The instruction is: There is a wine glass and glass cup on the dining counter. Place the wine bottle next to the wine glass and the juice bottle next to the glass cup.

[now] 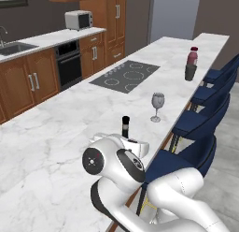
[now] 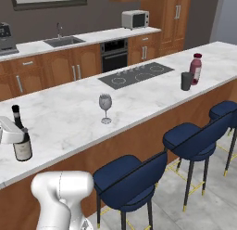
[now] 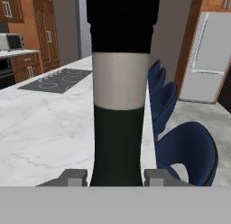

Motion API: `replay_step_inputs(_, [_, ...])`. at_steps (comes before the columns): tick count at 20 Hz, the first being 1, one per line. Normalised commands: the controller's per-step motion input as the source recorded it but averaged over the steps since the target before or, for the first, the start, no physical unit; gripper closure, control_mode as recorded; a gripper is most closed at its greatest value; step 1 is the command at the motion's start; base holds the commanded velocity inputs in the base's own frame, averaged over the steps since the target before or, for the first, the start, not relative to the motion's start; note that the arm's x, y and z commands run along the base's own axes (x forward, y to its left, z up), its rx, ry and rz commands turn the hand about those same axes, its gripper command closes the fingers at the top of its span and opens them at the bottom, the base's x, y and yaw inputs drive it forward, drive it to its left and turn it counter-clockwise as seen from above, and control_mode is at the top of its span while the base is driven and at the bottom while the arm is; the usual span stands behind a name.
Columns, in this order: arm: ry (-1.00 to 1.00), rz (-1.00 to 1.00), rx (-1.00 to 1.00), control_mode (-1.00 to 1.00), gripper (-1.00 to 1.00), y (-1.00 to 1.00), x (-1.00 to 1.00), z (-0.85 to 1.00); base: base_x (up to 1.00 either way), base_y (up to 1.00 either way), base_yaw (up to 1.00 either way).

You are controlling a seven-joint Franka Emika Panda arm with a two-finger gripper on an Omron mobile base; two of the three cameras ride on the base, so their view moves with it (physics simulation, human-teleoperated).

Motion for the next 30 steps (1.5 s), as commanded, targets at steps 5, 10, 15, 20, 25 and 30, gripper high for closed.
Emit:
replay_step_inputs(5, [0.00, 0.00, 0.00, 1.00, 1.00, 0.00, 0.00, 0.00, 0.00, 0.00, 0.00])
replay_step_inputs(10, [0.06, 0.00, 0.07, -1.00, 1.00, -0.03, 0.10, 0.26, 0.00, 0.00, 0.00])
replay_step_inputs(15, [0.14, 0.01, 0.02, -1.00, 1.00, -0.01, 0.12, 0.48, 0.00, 0.00, 0.00])
replay_step_inputs(20, [0.14, 0.05, 0.00, -1.00, 1.00, -0.01, 0.04, 0.51, 0.00, 0.00, 0.00])
replay_step_inputs(25, [0.02, 0.12, -0.05, -1.00, 1.00, -0.19, 0.00, 0.36, 0.00, 0.00, 0.00])
replay_step_inputs(30, [-0.01, 0.21, -0.11, -1.00, 1.00, -0.28, 0.00, 0.14, 0.00, 0.00, 0.00])
